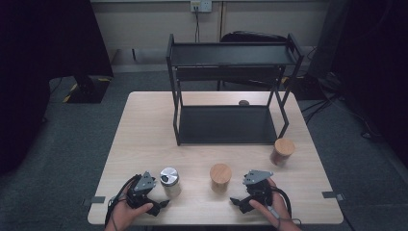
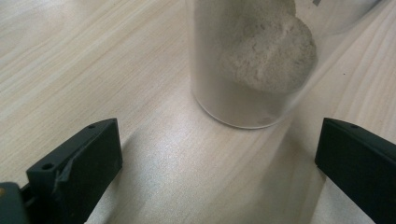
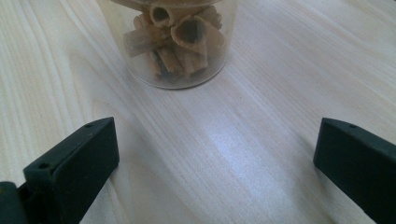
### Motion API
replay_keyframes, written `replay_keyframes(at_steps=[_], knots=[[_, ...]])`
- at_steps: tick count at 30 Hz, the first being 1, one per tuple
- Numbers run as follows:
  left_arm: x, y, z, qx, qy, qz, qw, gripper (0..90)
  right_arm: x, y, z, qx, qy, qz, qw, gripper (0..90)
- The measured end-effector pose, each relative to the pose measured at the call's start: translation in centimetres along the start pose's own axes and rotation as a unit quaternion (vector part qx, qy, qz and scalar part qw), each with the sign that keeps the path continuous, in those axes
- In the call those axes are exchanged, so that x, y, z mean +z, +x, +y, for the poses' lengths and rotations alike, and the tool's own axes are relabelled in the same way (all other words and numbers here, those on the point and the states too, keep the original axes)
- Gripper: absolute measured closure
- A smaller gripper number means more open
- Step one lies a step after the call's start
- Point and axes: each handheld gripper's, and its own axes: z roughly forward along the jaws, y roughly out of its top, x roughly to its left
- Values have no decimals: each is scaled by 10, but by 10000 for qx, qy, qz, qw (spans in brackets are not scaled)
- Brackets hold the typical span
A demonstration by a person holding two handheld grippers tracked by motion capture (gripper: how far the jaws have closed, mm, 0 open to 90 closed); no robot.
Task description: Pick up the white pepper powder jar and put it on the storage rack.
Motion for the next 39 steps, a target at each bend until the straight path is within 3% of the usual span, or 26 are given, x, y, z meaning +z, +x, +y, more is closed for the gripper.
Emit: replay_keyframes(at_steps=[10,13,16,39], knots=[[-2,0,2,-236,-183,-120,9995,21,0,0,0,-1,0,0,10000,0],[-1,-2,5,-180,-204,-136,9995,21,0,0,0,-1,0,0,10000,0],[-1,-3,6,-277,-235,-181,9992,21,0,0,0,-1,0,1,10000,0],[-1,0,19,-410,-509,-184,9977,35,0,0,0,-1,0,1,10000,0]])
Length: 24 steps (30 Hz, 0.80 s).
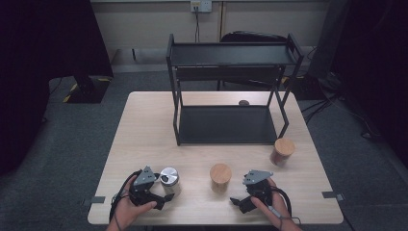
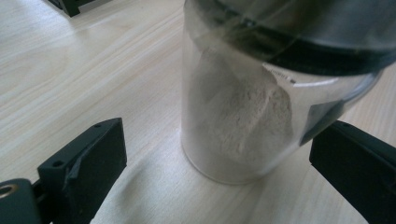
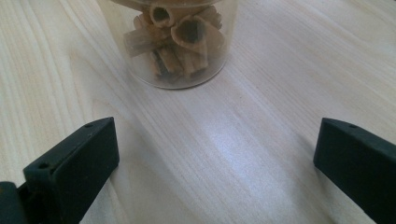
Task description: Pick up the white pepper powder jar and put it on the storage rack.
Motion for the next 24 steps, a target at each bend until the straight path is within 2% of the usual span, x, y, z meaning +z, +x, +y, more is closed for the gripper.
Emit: replay_keyframes(at_steps=[15,24], knots=[[7,-1,7,-19,-94,-110,9999,75,0,0,0,-1,0,0,10000,0],[11,-5,11,120,-111,-182,9997,196,0,0,0,1,0,0,10000,0]])
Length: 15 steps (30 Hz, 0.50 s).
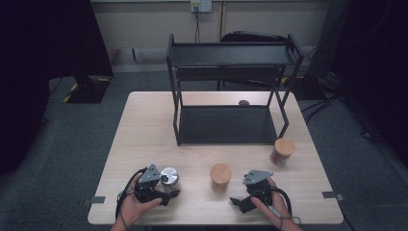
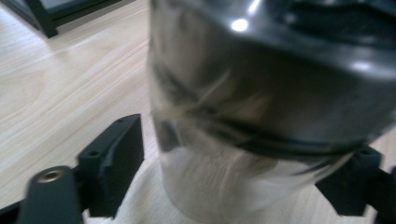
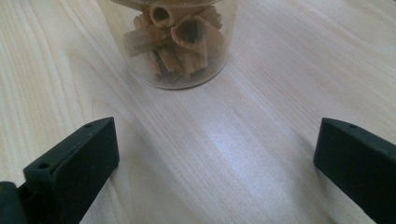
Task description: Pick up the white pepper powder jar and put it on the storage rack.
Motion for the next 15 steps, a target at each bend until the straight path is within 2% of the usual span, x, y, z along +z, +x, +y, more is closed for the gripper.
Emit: replay_keyframes(at_steps=[8,15], knots=[[3,-2,4,78,-62,-4,9999,276,0,0,0,-1,0,0,10000,0],[3,-4,5,159,-27,81,9998,293,0,0,0,1,7,1,10000,0]])
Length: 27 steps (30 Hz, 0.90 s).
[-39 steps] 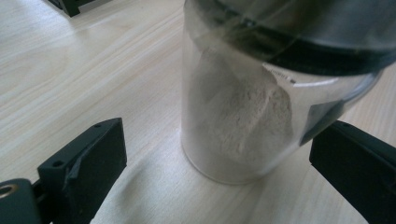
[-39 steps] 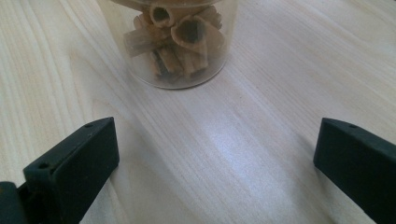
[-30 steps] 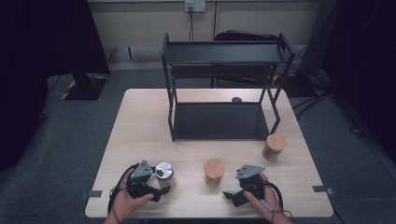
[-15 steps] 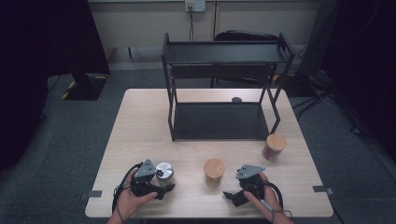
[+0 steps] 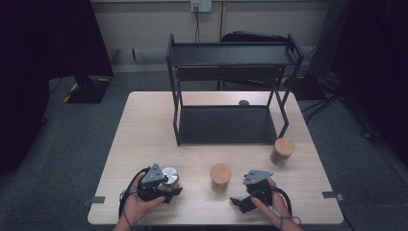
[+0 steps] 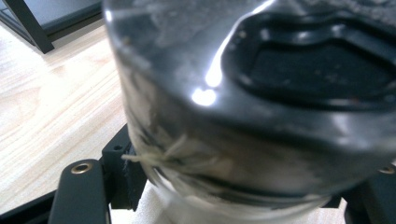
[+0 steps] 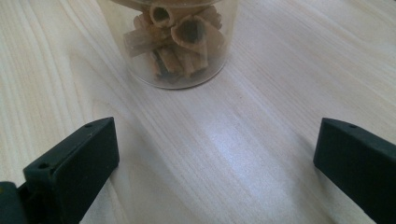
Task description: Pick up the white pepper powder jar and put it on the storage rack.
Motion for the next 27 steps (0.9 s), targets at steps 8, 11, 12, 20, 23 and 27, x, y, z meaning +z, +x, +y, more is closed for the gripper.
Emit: replay_keyframes(at_steps=[8,11,12,20,23,27], knots=[[0,-1,1,35,-9,62,10000,301,0,0,0,-1,1,1,10000,0],[0,-1,1,17,3,81,10000,303,0,0,0,-2,1,0,10000,0],[1,-1,1,18,5,80,10000,303,0,0,0,-2,1,0,10000,0],[1,1,5,-80,-32,65,9999,305,0,0,0,-3,0,0,10000,0],[1,2,7,-109,-39,64,9999,306,0,0,0,-2,1,0,10000,0],[1,4,11,-177,-53,53,9998,306,0,0,0,-2,1,-1,10000,0]])
